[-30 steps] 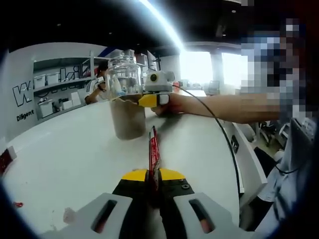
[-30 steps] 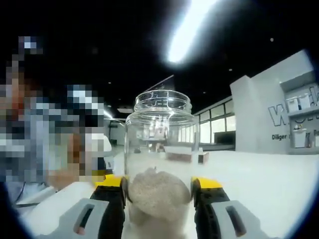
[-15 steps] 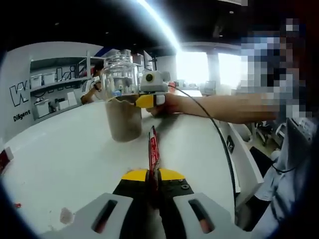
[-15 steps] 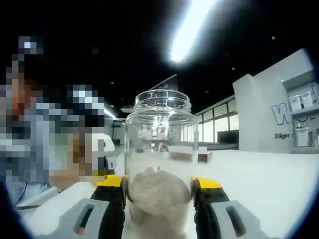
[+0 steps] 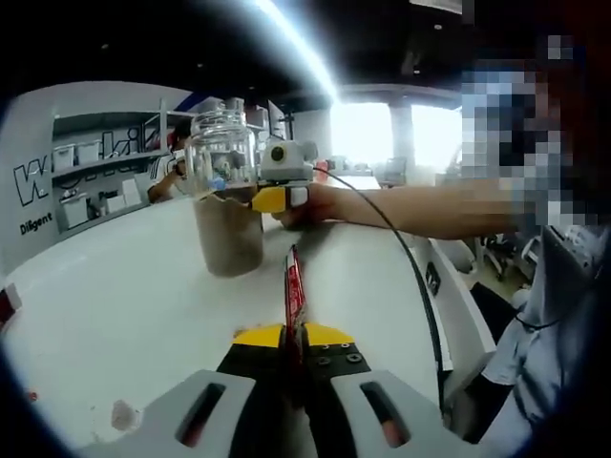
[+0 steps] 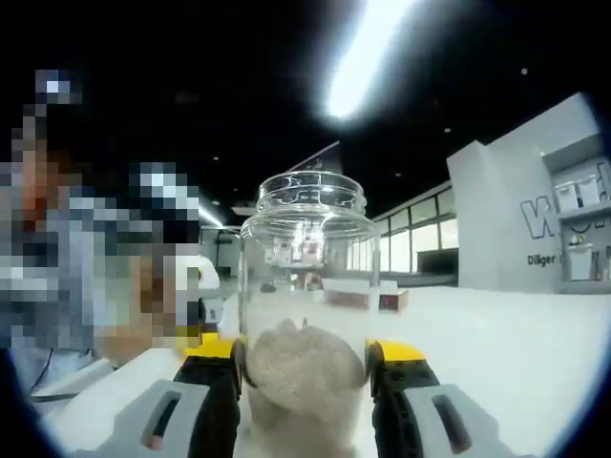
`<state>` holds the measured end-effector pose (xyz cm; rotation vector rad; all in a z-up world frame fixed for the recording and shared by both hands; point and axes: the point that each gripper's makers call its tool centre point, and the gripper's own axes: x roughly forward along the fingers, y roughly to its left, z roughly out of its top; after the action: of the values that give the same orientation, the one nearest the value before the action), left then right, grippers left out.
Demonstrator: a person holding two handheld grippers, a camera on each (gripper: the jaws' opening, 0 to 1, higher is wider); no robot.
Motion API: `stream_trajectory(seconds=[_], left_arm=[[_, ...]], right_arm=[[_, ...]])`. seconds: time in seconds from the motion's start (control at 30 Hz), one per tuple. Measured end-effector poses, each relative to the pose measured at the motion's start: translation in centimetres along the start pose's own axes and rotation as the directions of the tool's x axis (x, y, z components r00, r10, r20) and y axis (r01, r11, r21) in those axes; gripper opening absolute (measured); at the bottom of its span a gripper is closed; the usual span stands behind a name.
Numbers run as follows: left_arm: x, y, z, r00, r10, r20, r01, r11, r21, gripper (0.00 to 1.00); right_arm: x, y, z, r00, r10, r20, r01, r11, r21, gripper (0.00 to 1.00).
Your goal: Tear open the coffee pouch, take out the coffee, and pour the coffee from the pouch into the cup
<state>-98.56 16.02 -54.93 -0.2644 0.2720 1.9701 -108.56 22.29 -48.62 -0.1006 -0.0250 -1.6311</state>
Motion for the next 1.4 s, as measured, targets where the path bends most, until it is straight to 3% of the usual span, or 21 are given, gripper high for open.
stream_trajectory(seconds=[0.73,1.4], left_arm=[[-0.6,-1.4,1.5,0.992,-0.074,0.097,0.077,0.997,-0.024,0.09],[-0.6,-1.5,1.6,0.992,-0.076,0.099,0.078,0.997,-0.022,0.09]], right_arm=[[0.0,-0.1,0.0,1.0,0.001,0.0,-0.001,1.0,0.003,0.54],[0.0,0.0,0.1,1.0,-0.001,-0.001,0.001,1.0,0.002,0.54]])
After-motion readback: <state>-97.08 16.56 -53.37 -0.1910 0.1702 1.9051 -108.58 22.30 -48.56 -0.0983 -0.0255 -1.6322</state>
